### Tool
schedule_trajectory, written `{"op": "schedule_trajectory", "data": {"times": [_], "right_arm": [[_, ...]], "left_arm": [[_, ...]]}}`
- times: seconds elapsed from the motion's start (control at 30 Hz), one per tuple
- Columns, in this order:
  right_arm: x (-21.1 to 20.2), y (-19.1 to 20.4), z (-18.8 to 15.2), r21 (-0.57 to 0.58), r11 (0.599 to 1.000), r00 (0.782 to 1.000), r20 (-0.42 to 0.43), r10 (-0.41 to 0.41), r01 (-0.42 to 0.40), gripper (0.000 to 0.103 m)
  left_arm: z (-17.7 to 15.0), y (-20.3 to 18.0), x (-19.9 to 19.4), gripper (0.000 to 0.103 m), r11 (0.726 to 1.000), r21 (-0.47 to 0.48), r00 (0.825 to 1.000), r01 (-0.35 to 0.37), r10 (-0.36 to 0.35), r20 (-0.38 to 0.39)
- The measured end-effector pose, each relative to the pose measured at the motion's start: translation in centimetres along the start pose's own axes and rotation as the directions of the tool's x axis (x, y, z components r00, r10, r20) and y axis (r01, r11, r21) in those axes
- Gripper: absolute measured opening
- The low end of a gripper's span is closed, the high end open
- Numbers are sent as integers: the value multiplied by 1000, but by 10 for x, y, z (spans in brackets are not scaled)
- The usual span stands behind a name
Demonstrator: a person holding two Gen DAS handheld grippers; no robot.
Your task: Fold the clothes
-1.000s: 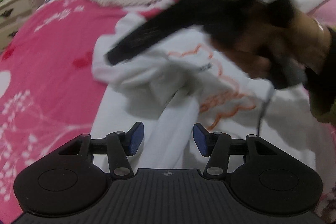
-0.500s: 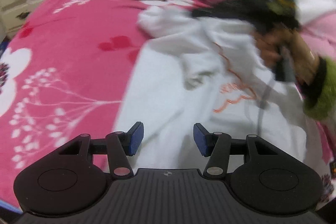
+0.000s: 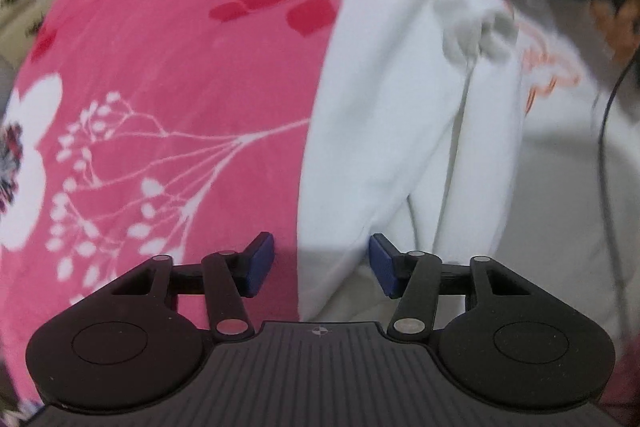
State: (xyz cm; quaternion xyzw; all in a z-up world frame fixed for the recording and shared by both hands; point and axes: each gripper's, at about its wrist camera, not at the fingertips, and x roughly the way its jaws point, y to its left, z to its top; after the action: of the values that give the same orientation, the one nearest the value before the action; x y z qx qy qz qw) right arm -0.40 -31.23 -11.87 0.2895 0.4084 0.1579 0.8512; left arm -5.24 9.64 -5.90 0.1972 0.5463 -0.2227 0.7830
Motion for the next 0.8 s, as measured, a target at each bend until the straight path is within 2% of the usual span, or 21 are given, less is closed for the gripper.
{"op": "schedule_trajectory", "data": {"times": [0.03,0.1,0.23,0.27,0.33,0.4,0.47,0.57,0.63,0.7,0.73,0.8], "right_arm": [[-1,-1,-3,-1,1000,1000,-7,7,-7,11],[-3,-1,-9,-8,1000,1000,-17,19,-19,11],[-4,1,-14,-28,999,1000,-18,16,-17,11],[-4,2,-15,-32,999,1000,-18,15,-16,11],[-5,3,-17,-42,999,1000,-19,14,-15,11],[-5,4,-19,-52,999,1000,-19,13,-14,11],[-4,6,-19,-64,998,1000,-19,9,-10,11],[-4,9,-19,-86,996,1000,-22,1,-3,11],[-4,10,-19,-94,996,1000,-22,-2,0,11],[-4,10,-18,-98,995,1000,-23,-4,2,11],[-3,10,-18,-99,995,1000,-23,-4,1,11],[-3,9,-18,-97,995,1000,-25,-1,-1,11]], "left_arm": [[0,-3,1,25,1000,4,1000,-6,6,5],[1,-4,-5,7,999,-31,999,-30,31,33],[5,7,-37,6,983,-137,980,-124,143,139],[8,11,-46,5,974,-153,968,-166,191,163],[14,24,-66,5,947,-190,931,-258,296,212],[22,45,-82,5,905,-238,885,-352,405,231],[32,67,-88,5,848,-257,824,-463,519,227],[41,105,-81,6,723,-234,698,-650,690,191],[40,131,-73,6,641,-242,626,-728,766,148],[38,151,-62,6,572,-226,563,-788,819,112],[37,159,-53,6,549,-207,543,-810,835,91],[32,174,-33,6,520,-157,520,-840,853,47]]}}
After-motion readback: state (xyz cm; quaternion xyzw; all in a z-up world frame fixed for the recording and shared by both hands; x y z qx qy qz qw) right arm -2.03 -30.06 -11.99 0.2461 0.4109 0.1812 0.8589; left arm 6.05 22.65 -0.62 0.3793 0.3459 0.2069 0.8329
